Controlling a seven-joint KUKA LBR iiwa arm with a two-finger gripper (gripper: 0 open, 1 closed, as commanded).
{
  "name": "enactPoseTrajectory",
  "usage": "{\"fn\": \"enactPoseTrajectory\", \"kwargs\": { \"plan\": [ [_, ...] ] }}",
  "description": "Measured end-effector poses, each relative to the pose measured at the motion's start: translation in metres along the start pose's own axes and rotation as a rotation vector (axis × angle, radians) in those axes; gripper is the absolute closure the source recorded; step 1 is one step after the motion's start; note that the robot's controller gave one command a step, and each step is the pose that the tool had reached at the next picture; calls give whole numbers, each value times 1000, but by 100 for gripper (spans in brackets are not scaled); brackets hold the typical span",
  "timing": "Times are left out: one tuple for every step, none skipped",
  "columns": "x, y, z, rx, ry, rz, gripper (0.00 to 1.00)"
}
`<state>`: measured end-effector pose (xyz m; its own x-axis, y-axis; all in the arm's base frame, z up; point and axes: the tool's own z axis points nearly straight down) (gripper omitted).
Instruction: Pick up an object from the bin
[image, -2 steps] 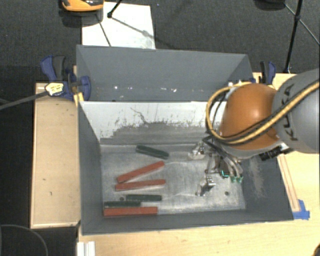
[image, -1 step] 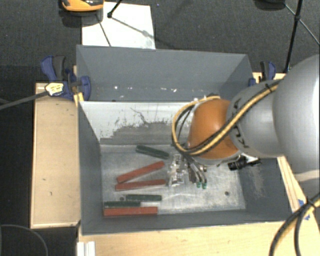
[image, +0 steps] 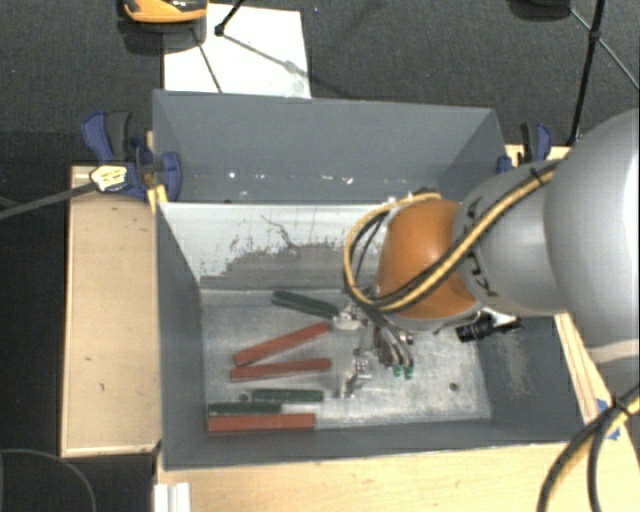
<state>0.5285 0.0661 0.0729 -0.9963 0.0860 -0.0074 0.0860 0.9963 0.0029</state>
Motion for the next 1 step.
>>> {"fn": "enactPoseTrajectory", "kwargs": {
  "plan": [
    [0,0,0,0,0,0,0]
  ]
}}
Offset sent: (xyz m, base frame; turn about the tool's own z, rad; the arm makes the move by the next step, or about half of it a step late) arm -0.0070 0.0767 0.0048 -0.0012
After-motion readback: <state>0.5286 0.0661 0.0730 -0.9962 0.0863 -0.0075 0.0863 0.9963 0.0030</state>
